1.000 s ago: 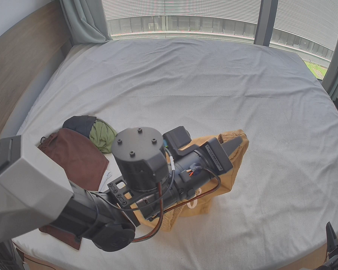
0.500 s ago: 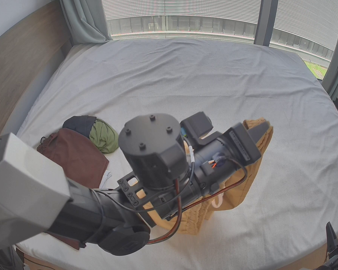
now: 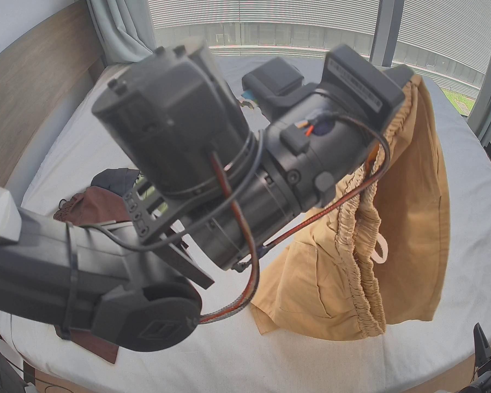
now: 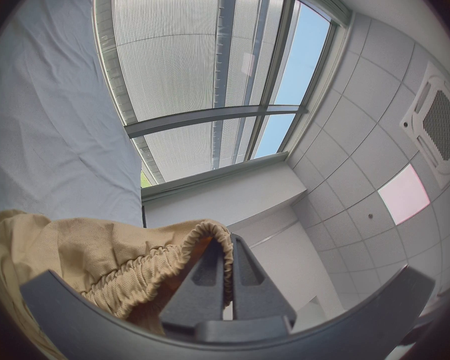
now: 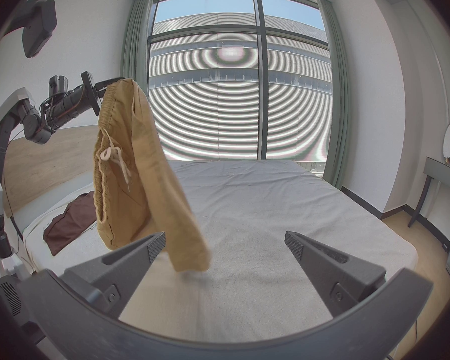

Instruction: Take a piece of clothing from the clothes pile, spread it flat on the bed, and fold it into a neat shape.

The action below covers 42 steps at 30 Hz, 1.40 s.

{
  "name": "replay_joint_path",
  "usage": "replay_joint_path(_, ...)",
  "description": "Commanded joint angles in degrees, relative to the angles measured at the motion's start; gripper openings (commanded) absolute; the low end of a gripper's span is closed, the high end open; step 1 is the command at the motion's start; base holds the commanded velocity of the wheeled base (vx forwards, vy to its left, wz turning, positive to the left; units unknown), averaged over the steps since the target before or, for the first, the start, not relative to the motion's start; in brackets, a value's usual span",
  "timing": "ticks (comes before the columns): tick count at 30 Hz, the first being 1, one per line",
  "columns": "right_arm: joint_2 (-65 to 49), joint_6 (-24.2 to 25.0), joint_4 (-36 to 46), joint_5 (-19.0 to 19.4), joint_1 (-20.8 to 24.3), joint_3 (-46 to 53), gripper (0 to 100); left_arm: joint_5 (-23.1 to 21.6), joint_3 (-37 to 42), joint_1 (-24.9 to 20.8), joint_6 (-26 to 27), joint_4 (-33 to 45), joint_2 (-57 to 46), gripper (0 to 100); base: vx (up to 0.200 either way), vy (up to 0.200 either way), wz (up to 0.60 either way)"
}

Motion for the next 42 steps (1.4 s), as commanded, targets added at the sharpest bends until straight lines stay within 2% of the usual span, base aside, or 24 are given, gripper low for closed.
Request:
replay_joint_path(1,-0.9,-0.1,0.0,0.0,0.0,0.9,100,1.0,-0.3,0.7,-1.1,-0.2,-2.0,0,0.000,0.000,0.00)
replay_joint_path(5,-0.9,-0.1,0.0,0.0,0.0,0.9,100,1.1,2.2,3.1,-1.1,0.6,-3.5,0,0.000,0.000,0.00)
replay_joint_path(8,-0.9,-0.1,0.0,0.0,0.0,0.9,100,0.6,9.3,6.5,-1.0,0.6,-4.7,0,0.000,0.000,0.00)
replay_joint_path(9,-0.9,-0.1,0.0,0.0,0.0,0.9,100,0.6,9.3,6.5,-1.0,0.6,-4.7,0,0.000,0.000,0.00)
replay_joint_path(10,-0.9,0.0,0.0,0.0,0.0,0.8,100,0.3,13.7,8.5,-0.9,-0.4,-4.7,0,0.000,0.000,0.00)
replay_joint_path(12,-0.9,-0.1,0.0,0.0,0.0,0.9,100,-0.3,17.3,9.8,-0.8,-1.7,-4.7,0,0.000,0.000,0.00)
replay_joint_path(21,-0.9,-0.1,0.0,0.0,0.0,0.9,100,-1.8,27.1,14.7,-0.8,-12.7,-0.5,0,0.000,0.000,0.00)
replay_joint_path(28,-0.9,-0.1,0.0,0.0,0.0,0.9,100,-1.7,31.9,17.2,-0.7,-17.9,1.3,0,0.000,0.000,0.00)
replay_joint_path(34,-0.9,-0.1,0.0,0.0,0.0,0.9,100,-1.7,34.2,18.5,0.0,-19.1,1.4,0,0.000,0.000,0.00)
replay_joint_path(38,-0.9,-0.1,0.0,0.0,0.0,0.9,100,-1.6,37.0,20.6,2.4,-23.2,3.3,0,0.000,0.000,0.00)
replay_joint_path(42,-0.9,-0.1,0.0,0.0,0.0,0.9,100,-1.5,38.4,22.2,3.7,-23.2,3.7,0,0.000,0.000,0.00)
